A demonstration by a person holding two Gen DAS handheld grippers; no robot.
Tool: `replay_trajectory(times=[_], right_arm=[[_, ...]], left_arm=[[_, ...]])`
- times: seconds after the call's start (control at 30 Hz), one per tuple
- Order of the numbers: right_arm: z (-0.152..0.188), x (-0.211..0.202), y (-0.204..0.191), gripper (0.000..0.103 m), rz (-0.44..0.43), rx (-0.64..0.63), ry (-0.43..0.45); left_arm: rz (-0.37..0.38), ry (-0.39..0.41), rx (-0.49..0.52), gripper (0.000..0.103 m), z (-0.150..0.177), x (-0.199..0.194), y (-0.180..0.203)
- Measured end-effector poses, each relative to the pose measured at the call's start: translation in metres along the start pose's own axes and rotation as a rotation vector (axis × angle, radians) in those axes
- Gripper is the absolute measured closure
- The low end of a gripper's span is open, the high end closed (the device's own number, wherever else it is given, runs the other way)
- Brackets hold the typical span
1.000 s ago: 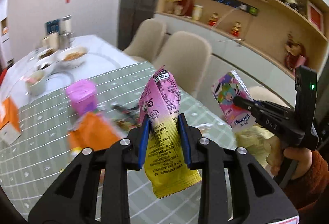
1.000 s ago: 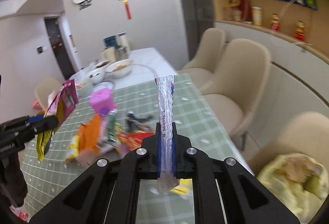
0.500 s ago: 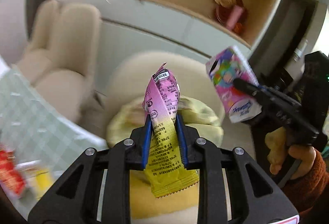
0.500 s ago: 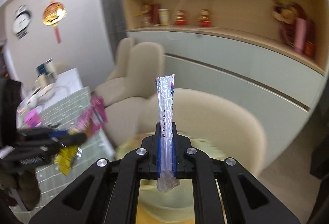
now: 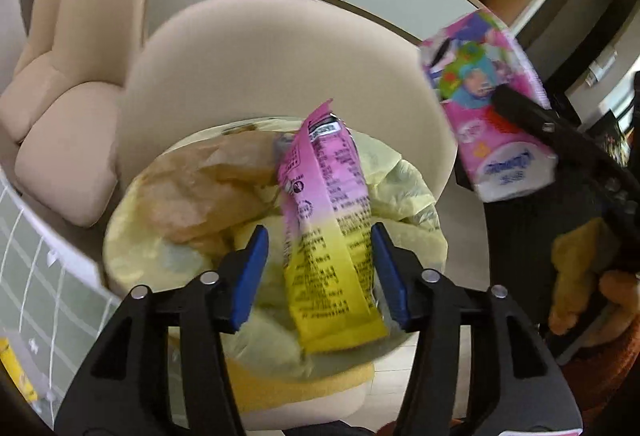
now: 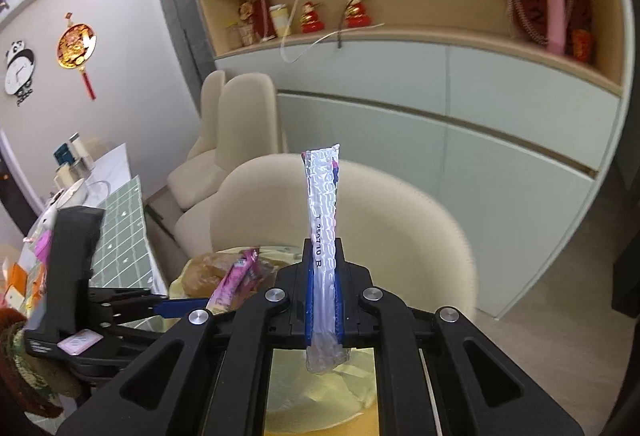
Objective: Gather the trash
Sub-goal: 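Carry the wrapper with the left tool and the juice box with the right tool into the trash bag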
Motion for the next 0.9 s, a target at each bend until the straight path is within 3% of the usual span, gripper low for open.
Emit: replay_trajectory(times=[0.1,0.2,0.33,0.4,0.47,0.63,0.73,0.9], right_arm=[[-0.001,0.009,-0.025,0.094,-0.085,-0.001,0.003],[-0.005,0.015,-0.056,0.094,-0.156,-0.025,0.007],[0.001,0.035,-0.082,0.094,-0.240,-0.025,-0.067],[0.016,0.055,-0.088,0.094,-0.272,-0.011,-0.146],[0.033,0.077,-0.089,0.094,-0.253,-0.018,-0.225],[0.078,0.113,-0.055,0.094,-0.085,-0.050,-0.370],[0.090,0.121,-0.033,0.094,-0.003,-0.041,-0.424],[0.095,0.122,-0.030,0.094,0.043,-0.062,-0.471]], left_arm=[[-0.070,0.039,-0.023,0.050,0.007,-0.030,-0.016],[-0.091,0.071,-0.062,0.048,0.011,-0.052,-0.032],[-0.141,0.111,-0.108,0.048,0.016,-0.072,-0.052],[-0.153,0.117,-0.133,0.048,0.020,-0.075,-0.056],[-0.159,0.119,-0.161,0.048,0.027,-0.079,-0.065],[-0.175,0.126,-0.180,0.048,0.044,-0.092,-0.068],[-0.183,0.135,-0.189,0.048,0.054,-0.097,-0.068],[-0.207,0.140,-0.201,0.048,0.069,-0.099,-0.070]])
Point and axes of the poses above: each gripper's, at about its wrist camera, not at the fingertips, and x roughly the way its jaws point, y to its right, z to its underside, the point moved 5 cm from there along x, roughly the way its jaws point, and after that the axes turned 8 degrees about x, right-handed, at the moved point
